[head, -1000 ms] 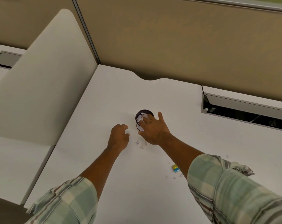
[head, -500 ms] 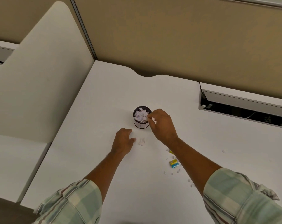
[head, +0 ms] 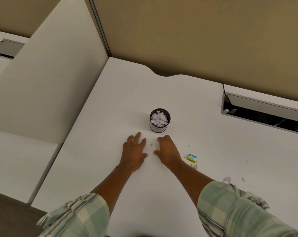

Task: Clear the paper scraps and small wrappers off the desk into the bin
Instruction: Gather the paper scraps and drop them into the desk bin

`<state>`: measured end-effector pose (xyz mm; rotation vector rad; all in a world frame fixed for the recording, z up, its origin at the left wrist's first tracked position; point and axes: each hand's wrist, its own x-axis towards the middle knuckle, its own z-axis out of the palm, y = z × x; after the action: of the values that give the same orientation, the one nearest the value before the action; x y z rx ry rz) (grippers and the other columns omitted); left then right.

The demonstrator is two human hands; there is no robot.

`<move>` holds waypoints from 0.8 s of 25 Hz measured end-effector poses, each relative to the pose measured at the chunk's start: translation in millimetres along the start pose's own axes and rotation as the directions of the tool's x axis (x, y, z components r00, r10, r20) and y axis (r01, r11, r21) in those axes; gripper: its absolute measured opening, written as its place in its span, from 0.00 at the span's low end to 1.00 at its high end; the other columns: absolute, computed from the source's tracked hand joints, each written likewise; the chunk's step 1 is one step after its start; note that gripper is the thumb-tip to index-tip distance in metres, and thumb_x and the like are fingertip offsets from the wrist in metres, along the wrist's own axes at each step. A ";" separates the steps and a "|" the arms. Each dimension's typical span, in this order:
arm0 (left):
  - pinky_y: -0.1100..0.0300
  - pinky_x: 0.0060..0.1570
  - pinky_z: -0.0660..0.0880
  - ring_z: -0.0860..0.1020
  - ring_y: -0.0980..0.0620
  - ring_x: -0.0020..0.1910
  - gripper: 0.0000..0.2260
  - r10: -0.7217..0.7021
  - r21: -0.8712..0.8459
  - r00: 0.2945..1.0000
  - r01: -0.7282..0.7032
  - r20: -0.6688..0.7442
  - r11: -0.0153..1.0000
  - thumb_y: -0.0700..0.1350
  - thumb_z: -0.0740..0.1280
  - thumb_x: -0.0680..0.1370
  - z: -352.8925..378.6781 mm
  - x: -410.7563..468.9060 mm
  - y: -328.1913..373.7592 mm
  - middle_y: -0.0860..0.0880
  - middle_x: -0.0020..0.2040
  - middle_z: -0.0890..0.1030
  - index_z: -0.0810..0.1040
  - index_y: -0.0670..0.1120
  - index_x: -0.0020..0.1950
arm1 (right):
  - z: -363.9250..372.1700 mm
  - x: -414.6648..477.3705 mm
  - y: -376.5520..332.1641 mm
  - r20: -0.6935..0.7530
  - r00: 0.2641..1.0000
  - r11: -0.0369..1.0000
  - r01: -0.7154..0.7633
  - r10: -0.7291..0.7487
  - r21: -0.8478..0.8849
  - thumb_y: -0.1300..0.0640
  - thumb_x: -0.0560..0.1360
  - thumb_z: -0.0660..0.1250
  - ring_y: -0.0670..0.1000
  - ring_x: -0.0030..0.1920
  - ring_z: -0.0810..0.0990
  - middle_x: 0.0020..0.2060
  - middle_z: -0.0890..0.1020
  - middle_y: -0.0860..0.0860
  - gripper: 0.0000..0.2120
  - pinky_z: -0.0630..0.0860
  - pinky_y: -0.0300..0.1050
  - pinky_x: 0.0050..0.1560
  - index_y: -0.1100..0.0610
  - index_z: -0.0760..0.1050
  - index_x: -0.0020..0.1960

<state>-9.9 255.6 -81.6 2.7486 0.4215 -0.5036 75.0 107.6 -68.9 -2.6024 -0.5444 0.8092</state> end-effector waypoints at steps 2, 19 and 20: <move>0.45 0.76 0.55 0.50 0.41 0.81 0.28 0.056 -0.048 0.998 -0.055 0.009 0.997 0.54 0.67 0.79 8.4 -8.4 1.2 0.50 0.83 0.51 0.64 0.57 0.78 | 4.7 6.7 -9.8 0.000 0.999 0.998 0.045 -0.045 -0.035 0.57 0.75 0.73 0.58 0.55 0.78 0.57 0.72 0.58 0.16 0.78 0.49 0.54 0.58 0.73 0.60; 0.48 0.76 0.61 0.57 0.47 0.80 0.36 -0.106 -0.103 0.993 0.100 -0.049 0.990 0.59 0.72 0.75 2.9 -11.2 -37.4 0.50 0.82 0.58 0.65 0.48 0.78 | 16.8 19.3 -37.9 -0.035 0.975 0.954 0.207 -0.220 -0.217 0.66 0.78 0.60 0.59 0.50 0.78 0.53 0.75 0.59 0.09 0.76 0.49 0.47 0.61 0.76 0.56; 0.49 0.76 0.61 0.56 0.47 0.81 0.36 -0.114 -0.098 0.993 0.109 -0.038 0.989 0.58 0.72 0.75 1.8 -10.8 -36.2 0.50 0.82 0.57 0.64 0.48 0.79 | 15.4 19.3 -36.0 -0.036 0.977 0.956 0.198 -0.210 -0.217 0.66 0.78 0.59 0.59 0.50 0.78 0.53 0.75 0.58 0.10 0.75 0.48 0.47 0.61 0.76 0.56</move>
<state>-32.4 285.3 -88.1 2.6585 0.5970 -0.4399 71.4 150.8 -73.8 -2.6909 -0.9105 0.6360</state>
